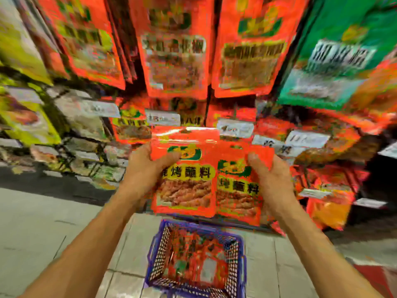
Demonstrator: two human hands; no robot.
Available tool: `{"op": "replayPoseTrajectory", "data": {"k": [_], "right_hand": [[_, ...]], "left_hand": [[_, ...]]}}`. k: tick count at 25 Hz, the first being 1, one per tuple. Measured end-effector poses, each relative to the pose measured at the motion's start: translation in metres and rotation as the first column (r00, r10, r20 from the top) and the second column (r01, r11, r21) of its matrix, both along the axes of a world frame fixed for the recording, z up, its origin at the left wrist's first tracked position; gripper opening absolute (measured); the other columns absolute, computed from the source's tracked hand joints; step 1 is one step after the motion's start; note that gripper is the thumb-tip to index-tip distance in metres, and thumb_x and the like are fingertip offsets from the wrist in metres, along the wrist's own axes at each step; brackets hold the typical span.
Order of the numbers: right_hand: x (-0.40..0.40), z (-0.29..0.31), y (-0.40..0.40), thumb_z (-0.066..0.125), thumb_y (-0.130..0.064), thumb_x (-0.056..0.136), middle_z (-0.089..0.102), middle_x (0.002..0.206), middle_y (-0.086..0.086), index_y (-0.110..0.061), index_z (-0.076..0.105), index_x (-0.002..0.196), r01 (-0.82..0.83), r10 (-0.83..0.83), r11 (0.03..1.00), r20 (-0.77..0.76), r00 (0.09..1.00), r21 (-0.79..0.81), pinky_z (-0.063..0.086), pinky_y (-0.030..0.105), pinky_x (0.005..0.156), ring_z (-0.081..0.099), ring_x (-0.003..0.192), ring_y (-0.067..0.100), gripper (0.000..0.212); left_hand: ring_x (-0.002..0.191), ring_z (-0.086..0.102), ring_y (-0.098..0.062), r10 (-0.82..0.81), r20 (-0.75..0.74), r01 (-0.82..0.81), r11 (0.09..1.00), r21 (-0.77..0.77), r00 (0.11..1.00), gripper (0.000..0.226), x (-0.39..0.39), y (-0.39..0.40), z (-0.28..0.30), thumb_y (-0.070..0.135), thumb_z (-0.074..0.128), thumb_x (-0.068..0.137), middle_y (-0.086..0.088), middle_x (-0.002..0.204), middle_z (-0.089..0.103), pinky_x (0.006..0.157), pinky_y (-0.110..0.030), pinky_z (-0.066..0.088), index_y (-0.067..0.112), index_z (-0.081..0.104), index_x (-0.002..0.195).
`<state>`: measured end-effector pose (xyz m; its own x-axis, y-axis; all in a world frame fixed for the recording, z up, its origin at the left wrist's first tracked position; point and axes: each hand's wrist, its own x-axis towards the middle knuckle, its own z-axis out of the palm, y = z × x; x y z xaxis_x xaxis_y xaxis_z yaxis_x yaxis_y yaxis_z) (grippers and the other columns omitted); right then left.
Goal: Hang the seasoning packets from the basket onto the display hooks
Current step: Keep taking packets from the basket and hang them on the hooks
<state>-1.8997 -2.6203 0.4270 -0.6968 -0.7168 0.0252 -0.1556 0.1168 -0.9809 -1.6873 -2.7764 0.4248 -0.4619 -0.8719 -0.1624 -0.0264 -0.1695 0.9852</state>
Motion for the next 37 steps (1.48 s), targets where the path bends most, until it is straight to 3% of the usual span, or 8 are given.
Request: {"op": "replayPoseTrajectory", "data": {"k": [5, 9, 15, 20, 23, 30, 33, 37], "right_hand": [[-0.017, 0.177, -0.005, 0.061, -0.056, 0.082, 0.072, 0.075, -0.025, -0.049, 0.074, 0.085, -0.039, -0.022, 0.960, -0.215, 0.976, -0.279, 0.052, 0.019, 0.067, 0.062, 0.068, -0.008, 0.016], [-0.018, 0.274, -0.024, 0.063, -0.057, 0.081, 0.073, 0.076, -0.022, -0.046, 0.074, 0.084, -0.090, -0.035, 0.911, -0.294, 0.955, -0.402, 0.051, 0.017, 0.064, 0.063, 0.068, -0.006, 0.016], [-0.032, 0.356, -0.067, 0.065, -0.064, 0.076, 0.079, 0.090, -0.004, -0.043, 0.078, 0.086, -0.037, -0.095, 0.867, -0.238, 0.967, -0.497, 0.059, 0.052, 0.088, 0.074, 0.093, 0.026, 0.027], [-0.048, 0.400, -0.096, 0.067, -0.062, 0.063, 0.073, 0.071, 0.000, -0.035, 0.074, 0.065, 0.055, -0.146, 0.877, -0.156, 0.977, -0.477, 0.054, 0.043, 0.071, 0.069, 0.071, 0.026, 0.028], [-0.054, 0.410, -0.104, 0.066, -0.052, 0.061, 0.061, 0.062, 0.004, -0.029, 0.064, 0.052, 0.094, -0.176, 0.883, -0.140, 0.974, -0.460, 0.039, 0.038, 0.062, 0.054, 0.061, 0.020, 0.024], [-0.065, 0.410, -0.112, 0.070, -0.041, 0.083, 0.072, 0.073, 0.013, -0.019, 0.066, 0.068, 0.148, -0.229, 0.910, -0.171, 0.958, -0.387, 0.044, 0.039, 0.065, 0.064, 0.067, 0.029, 0.027], [-0.069, 0.410, -0.112, 0.066, -0.043, 0.092, 0.076, 0.088, 0.015, -0.006, 0.072, 0.081, 0.152, -0.223, 0.935, -0.196, 0.955, -0.321, 0.055, 0.048, 0.080, 0.071, 0.085, 0.035, 0.040], [-0.070, 0.405, -0.101, 0.054, -0.053, 0.094, 0.071, 0.072, 0.001, -0.014, 0.066, 0.072, 0.122, -0.181, 0.922, -0.131, 0.975, -0.367, 0.046, 0.038, 0.070, 0.064, 0.070, 0.022, 0.046]], "left_hand": [[0.076, 0.071, -0.010, -0.048, -0.155, -0.004, 0.947, -0.320, 0.987, 0.033, -0.006, -0.017, 0.168, 0.039, 0.084, 0.059, 0.004, 0.089, 0.079, 0.067, -0.023, 0.056, 0.035, 0.077, 0.091], [0.056, 0.067, -0.007, -0.042, -0.280, -0.073, 0.919, -0.386, 0.959, 0.013, -0.011, -0.026, 0.259, 0.027, 0.082, 0.077, 0.001, 0.082, 0.078, 0.046, -0.021, 0.051, 0.030, 0.078, 0.089], [0.088, 0.069, -0.023, -0.020, -0.357, -0.138, 0.901, -0.412, 0.934, 0.012, -0.026, -0.043, 0.336, 0.019, 0.068, 0.093, -0.011, 0.101, 0.077, 0.083, -0.041, 0.056, 0.011, 0.074, 0.100], [0.062, 0.065, -0.006, -0.039, -0.344, -0.142, 0.862, -0.487, 0.938, 0.024, -0.048, -0.043, 0.367, 0.017, 0.069, 0.091, 0.008, 0.071, 0.074, 0.061, -0.027, 0.053, 0.030, 0.078, 0.073], [0.070, 0.068, -0.014, -0.051, -0.340, -0.127, 0.868, -0.480, 0.939, 0.019, -0.060, -0.042, 0.375, 0.025, 0.069, 0.092, 0.003, 0.078, 0.076, 0.072, -0.035, 0.054, 0.026, 0.078, 0.075], [0.084, 0.076, -0.022, -0.048, -0.308, -0.107, 0.877, -0.468, 0.950, 0.020, -0.073, -0.044, 0.378, 0.041, 0.065, 0.094, -0.001, 0.087, 0.079, 0.079, -0.040, 0.059, 0.036, 0.078, 0.080], [0.082, 0.076, -0.019, -0.076, -0.305, -0.068, 0.898, -0.435, 0.949, 0.020, -0.084, -0.041, 0.382, 0.037, 0.064, 0.097, -0.001, 0.088, 0.079, 0.078, -0.040, 0.059, 0.028, 0.078, 0.086], [0.074, 0.073, -0.015, -0.078, -0.310, -0.070, 0.896, -0.439, 0.948, 0.023, -0.111, -0.028, 0.393, 0.035, 0.065, 0.096, 0.001, 0.080, 0.078, 0.075, -0.038, 0.058, 0.018, 0.074, 0.083]]}}
